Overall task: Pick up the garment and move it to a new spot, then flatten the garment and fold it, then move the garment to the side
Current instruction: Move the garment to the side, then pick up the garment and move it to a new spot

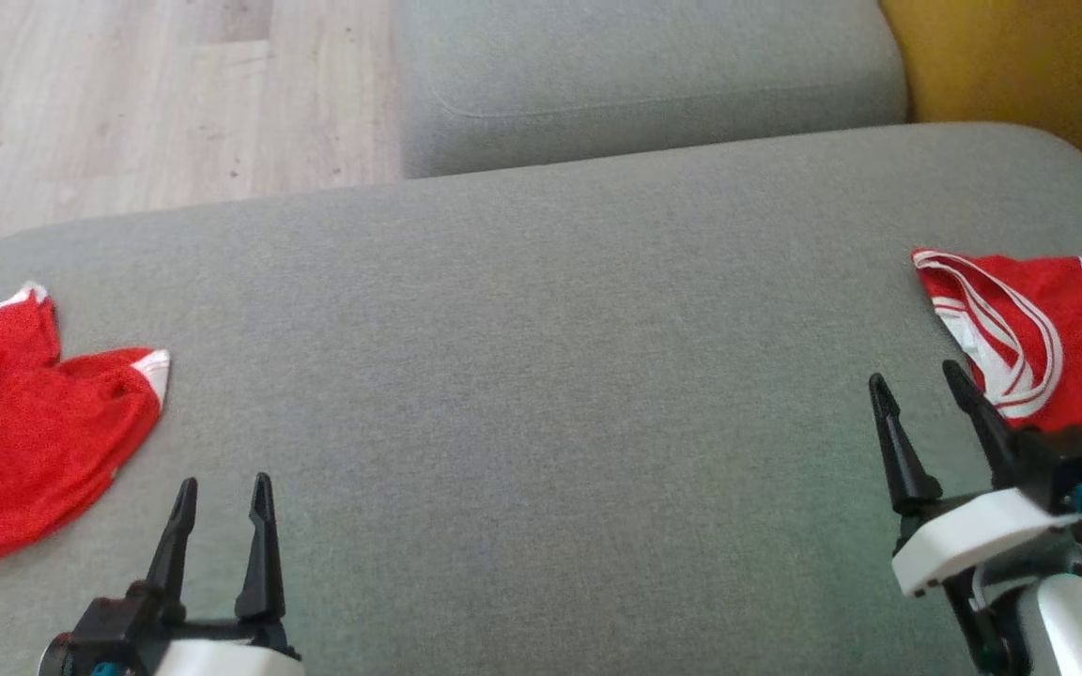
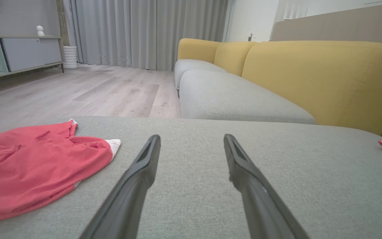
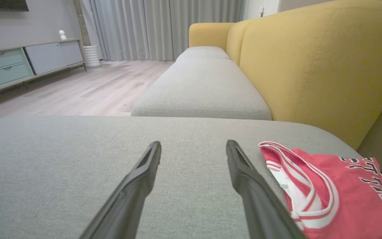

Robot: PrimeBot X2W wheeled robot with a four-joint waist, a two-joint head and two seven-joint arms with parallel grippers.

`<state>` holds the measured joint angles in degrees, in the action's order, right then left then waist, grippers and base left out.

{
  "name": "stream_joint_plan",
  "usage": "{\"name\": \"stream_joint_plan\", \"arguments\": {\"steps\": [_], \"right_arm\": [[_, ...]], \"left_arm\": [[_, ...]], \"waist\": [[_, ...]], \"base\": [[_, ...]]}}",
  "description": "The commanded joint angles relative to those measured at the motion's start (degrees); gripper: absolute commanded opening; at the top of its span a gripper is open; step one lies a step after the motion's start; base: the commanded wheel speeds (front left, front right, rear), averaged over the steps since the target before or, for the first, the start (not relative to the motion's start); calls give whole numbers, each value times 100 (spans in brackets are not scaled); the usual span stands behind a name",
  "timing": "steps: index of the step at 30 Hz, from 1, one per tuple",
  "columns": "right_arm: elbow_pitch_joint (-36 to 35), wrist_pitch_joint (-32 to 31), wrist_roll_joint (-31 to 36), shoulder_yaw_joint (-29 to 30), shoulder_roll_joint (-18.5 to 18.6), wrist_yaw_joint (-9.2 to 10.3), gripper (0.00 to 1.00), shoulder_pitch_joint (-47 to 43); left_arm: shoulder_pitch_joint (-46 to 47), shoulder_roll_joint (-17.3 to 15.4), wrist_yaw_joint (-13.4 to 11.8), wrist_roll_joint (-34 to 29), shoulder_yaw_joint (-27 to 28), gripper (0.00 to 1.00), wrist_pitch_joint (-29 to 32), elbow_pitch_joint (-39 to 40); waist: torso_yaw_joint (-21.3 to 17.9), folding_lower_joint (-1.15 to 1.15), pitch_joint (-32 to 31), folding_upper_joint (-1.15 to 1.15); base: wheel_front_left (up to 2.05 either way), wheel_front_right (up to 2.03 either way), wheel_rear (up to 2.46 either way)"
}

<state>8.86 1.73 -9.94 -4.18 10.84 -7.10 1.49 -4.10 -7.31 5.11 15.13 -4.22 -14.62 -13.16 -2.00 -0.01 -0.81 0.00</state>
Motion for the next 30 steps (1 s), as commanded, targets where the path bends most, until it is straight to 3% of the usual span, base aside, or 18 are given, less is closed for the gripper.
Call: {"name": "stream_joint_plan", "arguments": {"steps": [1,13,30], "right_arm": [[-242,-3,14,-101,38,-39,100,146],[-447,-197,33,-35,-16,-39,100,-72],[-402,-144,-5,-316,-133,-39,100,43]], "left_arm": [[198,-27,7,-25,206,100,-38,147],[247,-26,-24,-61,238,100,-38,193],[416,-111,3,-10,39,100,6,110]], "waist": [[33,1,-27,0],[137,1,48,0],[2010,1,225,0]], "base": [[0,0,0],[0,0,0],[0,0,0]]}}
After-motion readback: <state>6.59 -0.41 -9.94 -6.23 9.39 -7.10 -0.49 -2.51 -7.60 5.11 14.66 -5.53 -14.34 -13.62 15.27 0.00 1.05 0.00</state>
